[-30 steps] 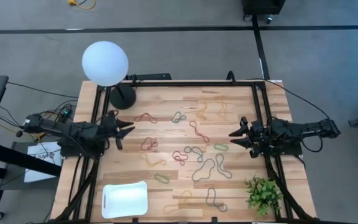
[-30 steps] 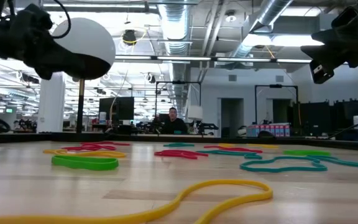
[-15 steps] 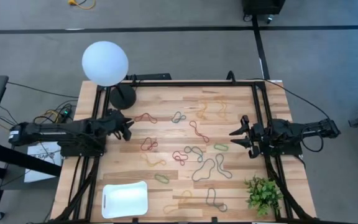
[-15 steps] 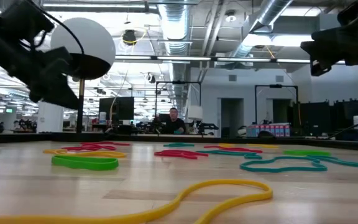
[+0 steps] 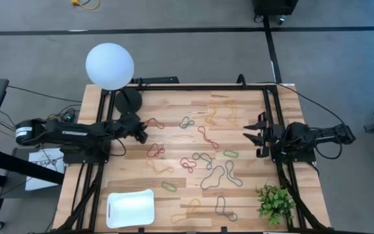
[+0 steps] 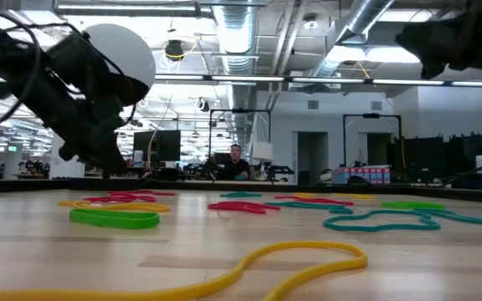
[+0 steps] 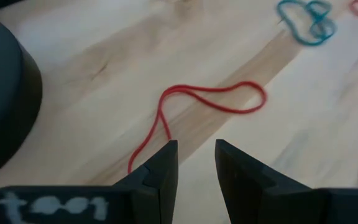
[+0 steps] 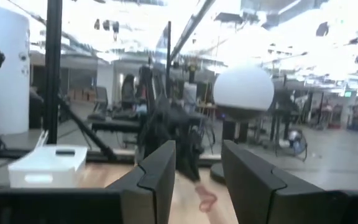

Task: Pick and place items into bin
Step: Put the red rubber band into the bin

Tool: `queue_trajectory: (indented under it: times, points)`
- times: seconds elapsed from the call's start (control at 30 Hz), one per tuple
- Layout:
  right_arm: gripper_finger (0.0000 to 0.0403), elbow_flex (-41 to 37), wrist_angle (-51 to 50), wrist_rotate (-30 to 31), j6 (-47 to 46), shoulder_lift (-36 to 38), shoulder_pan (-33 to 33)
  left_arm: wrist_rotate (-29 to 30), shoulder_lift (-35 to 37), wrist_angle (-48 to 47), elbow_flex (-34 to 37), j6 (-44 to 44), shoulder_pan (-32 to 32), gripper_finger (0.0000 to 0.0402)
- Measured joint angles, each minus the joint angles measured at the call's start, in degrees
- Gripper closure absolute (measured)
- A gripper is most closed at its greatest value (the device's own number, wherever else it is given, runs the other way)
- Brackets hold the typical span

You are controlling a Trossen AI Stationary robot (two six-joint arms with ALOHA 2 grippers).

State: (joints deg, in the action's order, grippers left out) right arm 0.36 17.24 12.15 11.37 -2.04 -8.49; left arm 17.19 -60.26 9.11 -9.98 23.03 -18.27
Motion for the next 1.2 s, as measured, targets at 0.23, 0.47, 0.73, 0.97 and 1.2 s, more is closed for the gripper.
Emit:
queue_trajectory:
  times: [0.23, 0.47, 0.73, 0.97, 1.2]
  points:
    - [0.0278, 0.0, 1.9, 0.0, 0.5, 0.0, 0.0, 1.0, -10.0, 8.7, 0.0, -3.6, -1.9, 0.0306]
    - [0.0278, 0.0, 0.8, 0.0, -1.7, 0.0, 0.0, 2.2, -17.0, 15.3, 0.0, -3.2, -5.0, 0.0306]
    - [0.0278, 0.0, -1.3, 0.0, -2.9, 0.0, 0.0, 3.1, -22.7, 22.0, -0.1, -3.1, -6.0, 0.0306]
    - [0.0278, 0.0, -1.7, 0.0, -2.9, 0.0, 0.0, 3.6, -23.2, 22.5, -0.1, -3.8, -6.0, 0.0329]
    - [0.0278, 0.0, -1.7, 0.0, -2.9, 0.0, 0.0, 3.0, -23.3, 22.9, -0.1, -3.9, -5.8, 0.0395]
